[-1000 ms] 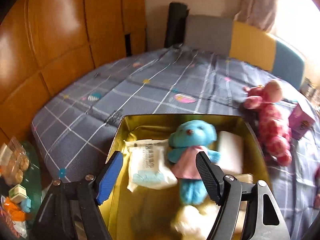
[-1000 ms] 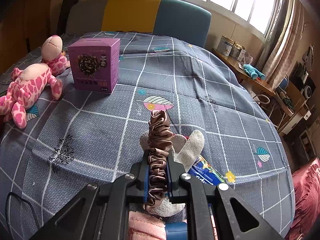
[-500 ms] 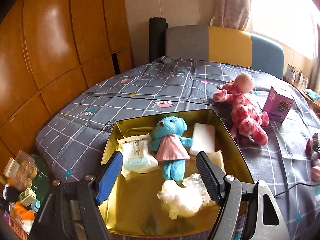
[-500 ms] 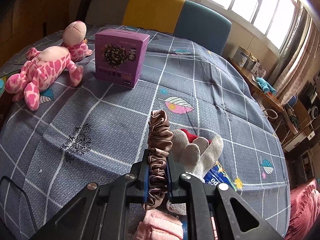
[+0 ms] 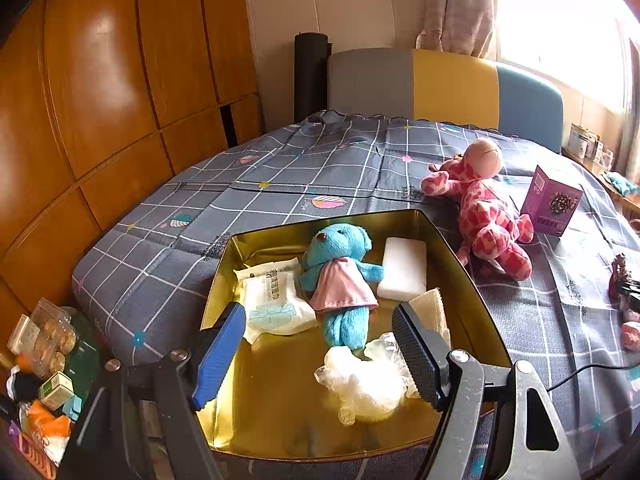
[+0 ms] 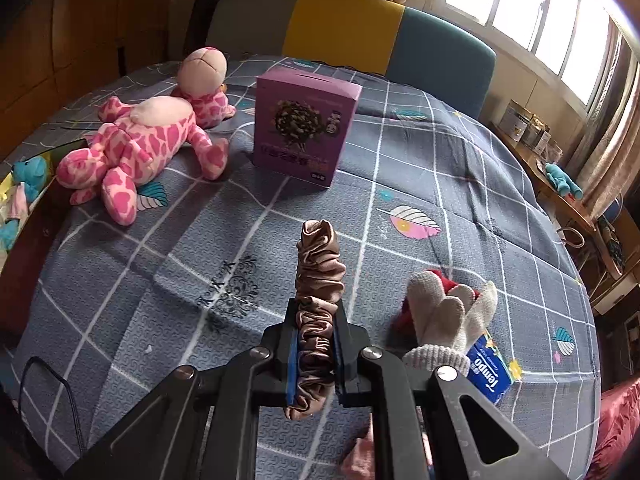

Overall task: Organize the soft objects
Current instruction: 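Carry the scrunchie into the gold tray and open the right tool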

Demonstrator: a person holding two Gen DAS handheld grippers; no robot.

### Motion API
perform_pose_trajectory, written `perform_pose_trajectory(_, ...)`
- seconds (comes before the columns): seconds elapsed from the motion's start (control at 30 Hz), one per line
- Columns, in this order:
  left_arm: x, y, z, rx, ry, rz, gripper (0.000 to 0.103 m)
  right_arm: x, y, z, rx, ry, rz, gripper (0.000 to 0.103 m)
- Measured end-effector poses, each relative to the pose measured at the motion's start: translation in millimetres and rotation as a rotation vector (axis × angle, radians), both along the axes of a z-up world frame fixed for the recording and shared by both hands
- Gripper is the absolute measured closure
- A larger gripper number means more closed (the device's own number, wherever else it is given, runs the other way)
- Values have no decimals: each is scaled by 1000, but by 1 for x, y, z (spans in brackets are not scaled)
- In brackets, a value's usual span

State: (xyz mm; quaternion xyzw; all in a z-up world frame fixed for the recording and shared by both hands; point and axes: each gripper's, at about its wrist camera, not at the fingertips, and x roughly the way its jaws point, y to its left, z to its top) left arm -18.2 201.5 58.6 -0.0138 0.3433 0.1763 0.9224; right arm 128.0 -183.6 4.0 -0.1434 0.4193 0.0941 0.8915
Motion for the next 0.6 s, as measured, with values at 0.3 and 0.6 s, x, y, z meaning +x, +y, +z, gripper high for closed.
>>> perform_pose_trajectory(0.3,-1,10,-10,-36,28,10,27,-15,78,20,157,28,180,91)
perform_pose_trajectory(0.6,-16,42,-19,-68,43,96,27,-41,206,33,306,97,458,91)
